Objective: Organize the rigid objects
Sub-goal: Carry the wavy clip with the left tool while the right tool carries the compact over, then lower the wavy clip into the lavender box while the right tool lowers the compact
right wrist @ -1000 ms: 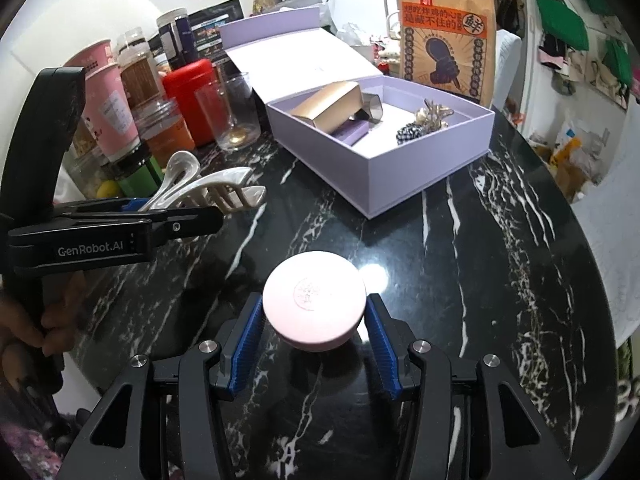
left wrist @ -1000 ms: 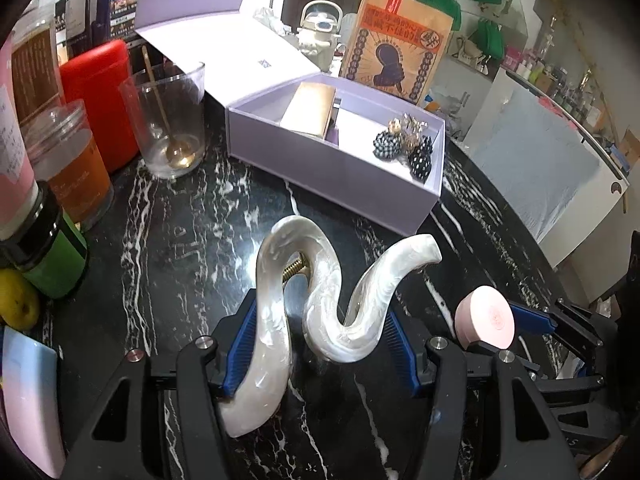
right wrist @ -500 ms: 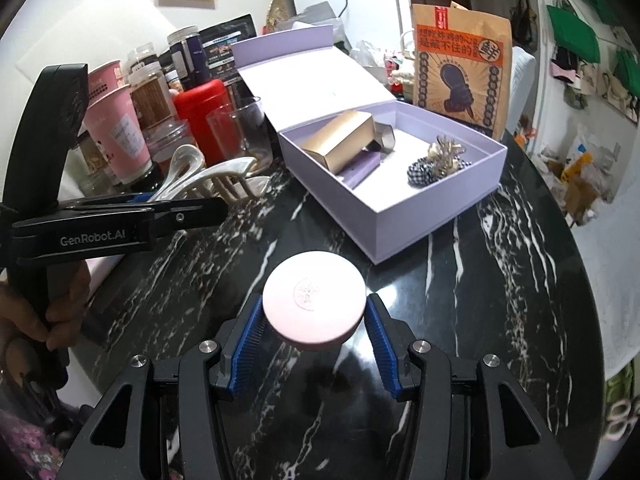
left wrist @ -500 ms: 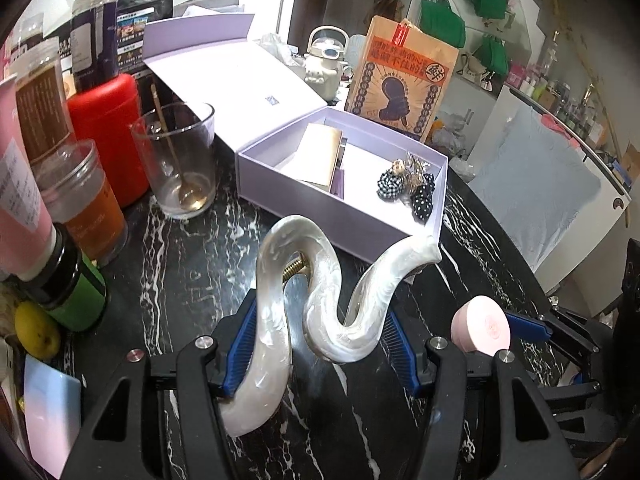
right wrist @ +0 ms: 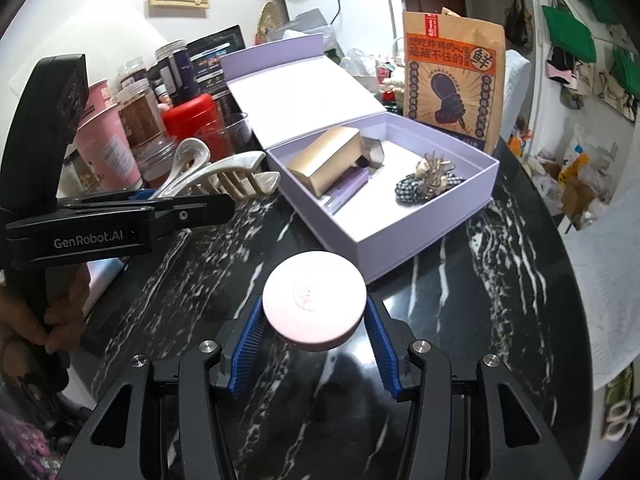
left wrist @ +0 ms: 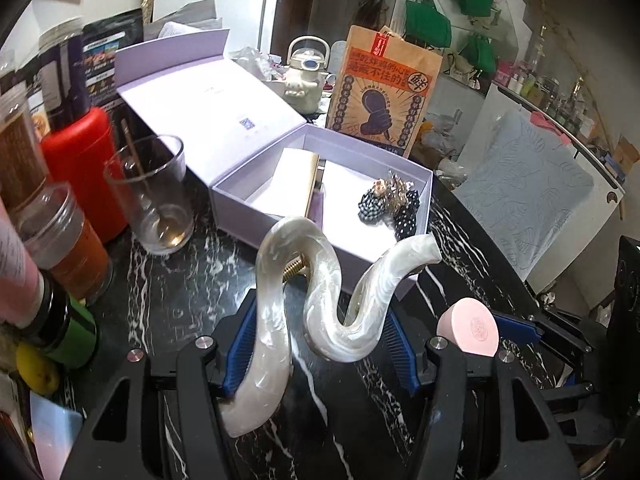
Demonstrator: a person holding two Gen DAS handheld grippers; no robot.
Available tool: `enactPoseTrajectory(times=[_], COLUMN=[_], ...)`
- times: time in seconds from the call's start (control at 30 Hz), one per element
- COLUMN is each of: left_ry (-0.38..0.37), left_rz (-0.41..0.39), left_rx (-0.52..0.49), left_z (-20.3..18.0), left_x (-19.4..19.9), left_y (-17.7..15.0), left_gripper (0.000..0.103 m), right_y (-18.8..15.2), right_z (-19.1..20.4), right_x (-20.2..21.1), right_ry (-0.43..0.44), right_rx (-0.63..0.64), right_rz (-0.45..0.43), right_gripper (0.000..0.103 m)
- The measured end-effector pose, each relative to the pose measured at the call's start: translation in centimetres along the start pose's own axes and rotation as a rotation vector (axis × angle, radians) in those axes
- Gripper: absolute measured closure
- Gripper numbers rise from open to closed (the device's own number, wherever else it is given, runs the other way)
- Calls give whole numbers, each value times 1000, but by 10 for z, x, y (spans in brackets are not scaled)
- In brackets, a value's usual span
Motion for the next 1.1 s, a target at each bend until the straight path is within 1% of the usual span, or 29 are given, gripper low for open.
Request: enactPoseTrajectory(times=[0.5, 0.77, 1.1], left_ry=[-25, -39, -50], left_rz=[-37, -41, -66], left_rx=[-33, -50, -90], left_z=[-13, -20, -33], left_x=[-14, -27, -41], left_y=[38, 56, 87], left_gripper=[45, 45, 45], right_y=[32, 50, 77], right_z=[-24, -39, -58], right_x=[3, 2, -3], right_ry=[-22, -39, -47], right_rx=[-24, -14, 7], right_rz=[-49, -70, -94], right_gripper=[53, 53, 53])
Point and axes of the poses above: each gripper's, at about its wrist camera, not at the fingertips, and x roughly against the way its jaws point, z to its left, y to its top, the point moved 6 cm from there along -x, roughly the way its jaws point, and after that the axes turned 5 degrees about -z, right-handed, at the moved point
